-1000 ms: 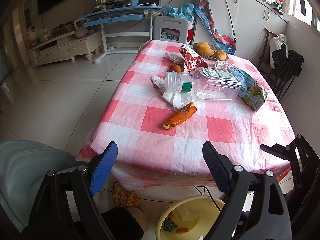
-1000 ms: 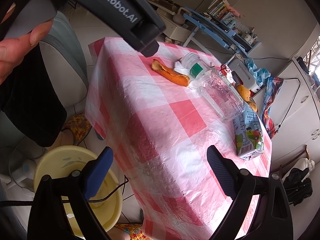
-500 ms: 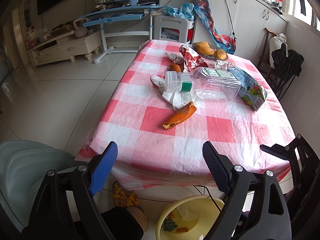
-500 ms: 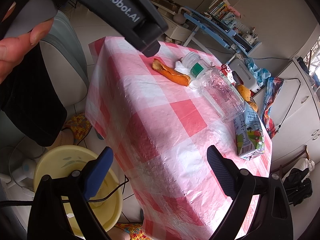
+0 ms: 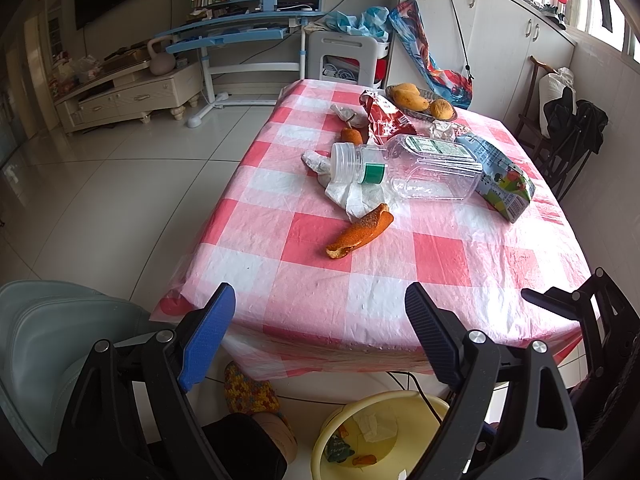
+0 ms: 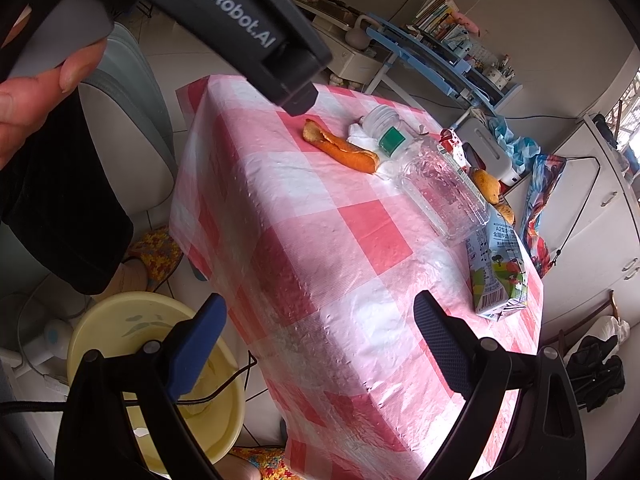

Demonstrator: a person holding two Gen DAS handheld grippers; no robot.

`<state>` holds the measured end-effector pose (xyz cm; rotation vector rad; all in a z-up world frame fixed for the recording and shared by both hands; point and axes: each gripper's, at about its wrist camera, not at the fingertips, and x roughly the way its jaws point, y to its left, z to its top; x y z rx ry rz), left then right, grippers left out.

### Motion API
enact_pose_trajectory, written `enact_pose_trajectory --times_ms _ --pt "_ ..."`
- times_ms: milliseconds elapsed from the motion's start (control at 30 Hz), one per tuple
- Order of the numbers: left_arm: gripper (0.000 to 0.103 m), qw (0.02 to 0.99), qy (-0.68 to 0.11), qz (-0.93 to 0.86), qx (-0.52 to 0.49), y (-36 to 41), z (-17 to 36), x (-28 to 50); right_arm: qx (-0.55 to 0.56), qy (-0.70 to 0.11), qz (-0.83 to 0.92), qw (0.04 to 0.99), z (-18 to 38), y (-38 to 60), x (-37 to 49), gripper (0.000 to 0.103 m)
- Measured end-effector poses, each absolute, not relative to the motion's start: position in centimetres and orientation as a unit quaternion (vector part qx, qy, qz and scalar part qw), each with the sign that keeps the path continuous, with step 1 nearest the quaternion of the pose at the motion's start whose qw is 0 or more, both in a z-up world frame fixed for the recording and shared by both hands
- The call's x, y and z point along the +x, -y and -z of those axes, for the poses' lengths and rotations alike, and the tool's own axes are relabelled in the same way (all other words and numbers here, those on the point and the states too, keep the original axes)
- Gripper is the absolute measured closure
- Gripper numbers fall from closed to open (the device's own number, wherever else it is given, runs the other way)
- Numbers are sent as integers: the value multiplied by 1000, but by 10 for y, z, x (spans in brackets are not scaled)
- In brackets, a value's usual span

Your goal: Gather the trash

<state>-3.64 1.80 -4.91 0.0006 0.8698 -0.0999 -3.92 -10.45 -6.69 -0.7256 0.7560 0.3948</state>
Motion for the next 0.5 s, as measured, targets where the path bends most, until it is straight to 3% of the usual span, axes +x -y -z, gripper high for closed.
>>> enact_pose_trajectory --times_ms 500 --pt "20 906 -421 49 0 -18 49 -36 -345 -357 -187 847 67 105 -40 11"
